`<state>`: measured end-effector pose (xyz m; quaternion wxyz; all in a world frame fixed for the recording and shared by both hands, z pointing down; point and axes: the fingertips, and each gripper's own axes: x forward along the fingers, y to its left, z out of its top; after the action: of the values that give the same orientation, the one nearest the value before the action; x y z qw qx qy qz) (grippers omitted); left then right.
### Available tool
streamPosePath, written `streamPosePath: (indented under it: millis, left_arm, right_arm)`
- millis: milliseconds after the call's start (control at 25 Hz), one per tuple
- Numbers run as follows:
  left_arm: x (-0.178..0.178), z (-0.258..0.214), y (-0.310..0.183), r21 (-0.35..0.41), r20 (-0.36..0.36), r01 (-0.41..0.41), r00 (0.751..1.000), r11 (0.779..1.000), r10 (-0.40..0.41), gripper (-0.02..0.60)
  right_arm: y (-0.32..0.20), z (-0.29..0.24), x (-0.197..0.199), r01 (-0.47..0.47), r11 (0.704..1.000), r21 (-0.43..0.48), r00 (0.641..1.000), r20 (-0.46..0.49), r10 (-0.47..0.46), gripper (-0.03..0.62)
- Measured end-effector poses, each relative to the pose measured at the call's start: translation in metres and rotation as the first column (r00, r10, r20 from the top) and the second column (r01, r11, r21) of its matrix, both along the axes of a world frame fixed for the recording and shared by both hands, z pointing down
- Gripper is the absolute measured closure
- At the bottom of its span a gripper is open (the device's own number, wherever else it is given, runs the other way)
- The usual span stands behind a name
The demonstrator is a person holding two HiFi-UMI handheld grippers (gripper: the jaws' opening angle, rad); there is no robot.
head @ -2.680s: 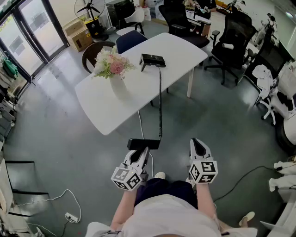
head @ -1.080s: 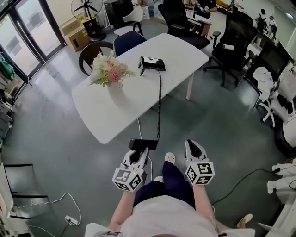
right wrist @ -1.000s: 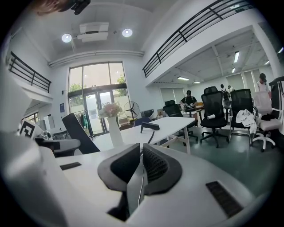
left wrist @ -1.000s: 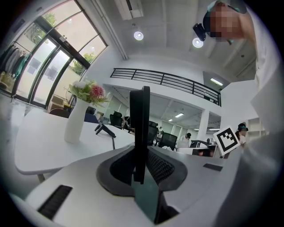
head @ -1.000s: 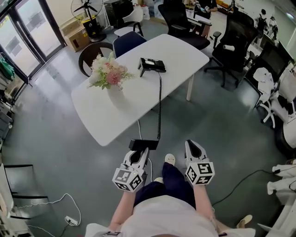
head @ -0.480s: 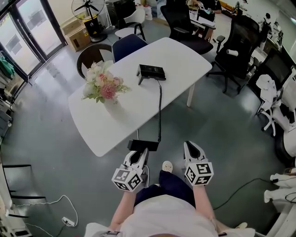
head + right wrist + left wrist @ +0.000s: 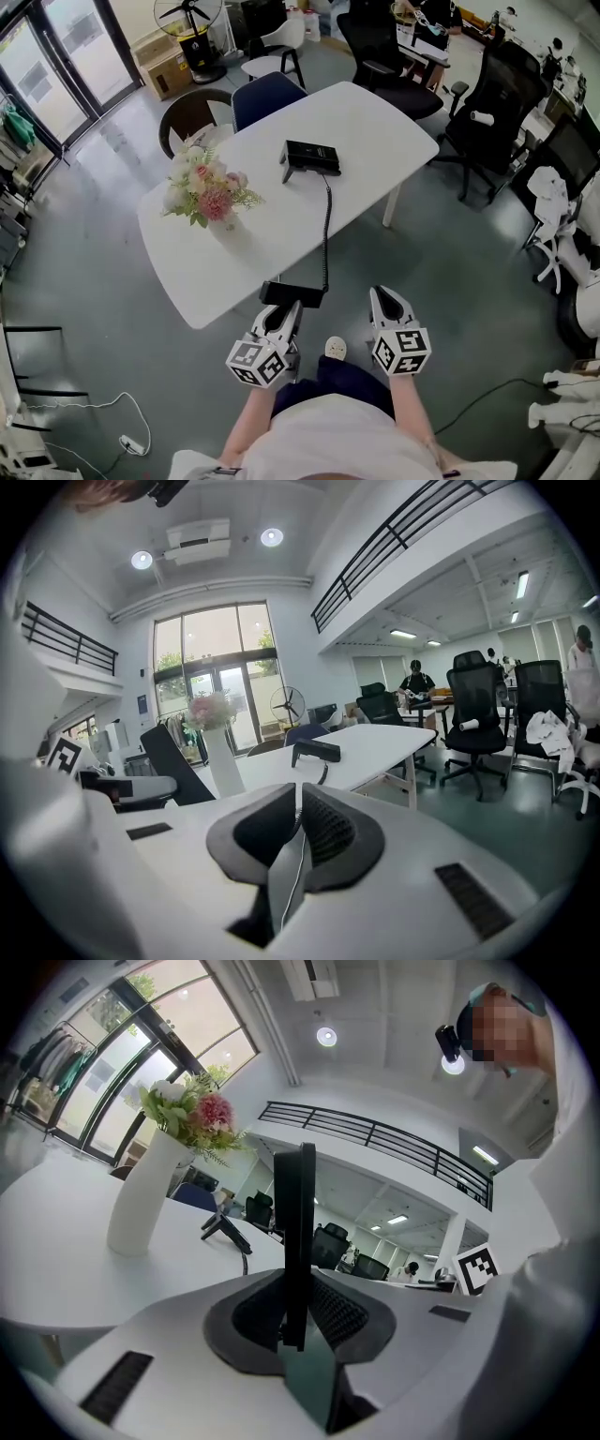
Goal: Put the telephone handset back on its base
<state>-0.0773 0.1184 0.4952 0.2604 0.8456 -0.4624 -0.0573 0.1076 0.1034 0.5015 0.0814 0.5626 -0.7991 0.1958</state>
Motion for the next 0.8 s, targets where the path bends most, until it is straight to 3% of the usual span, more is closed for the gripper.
streamPosePath:
  millis: [520, 800]
  left_arm:
    - [0.031, 0.012, -0.034, -0.004, -0.034, 0.043, 0.998, 0.999, -0.044, 0.502]
    - [0.036, 0.018, -0.023, -0.027, -0.038, 0.068, 0.997, 0.997, -0.069, 0.502]
  right_arm:
    - [-0.048, 0.009, 0.029, 0.052, 0.999, 0.013, 0.999, 0.007, -0.052, 0.551]
    - [-0.048, 0.022, 0.039, 0.053, 0.998, -0.015, 0.998, 0.047, -0.052, 0.551]
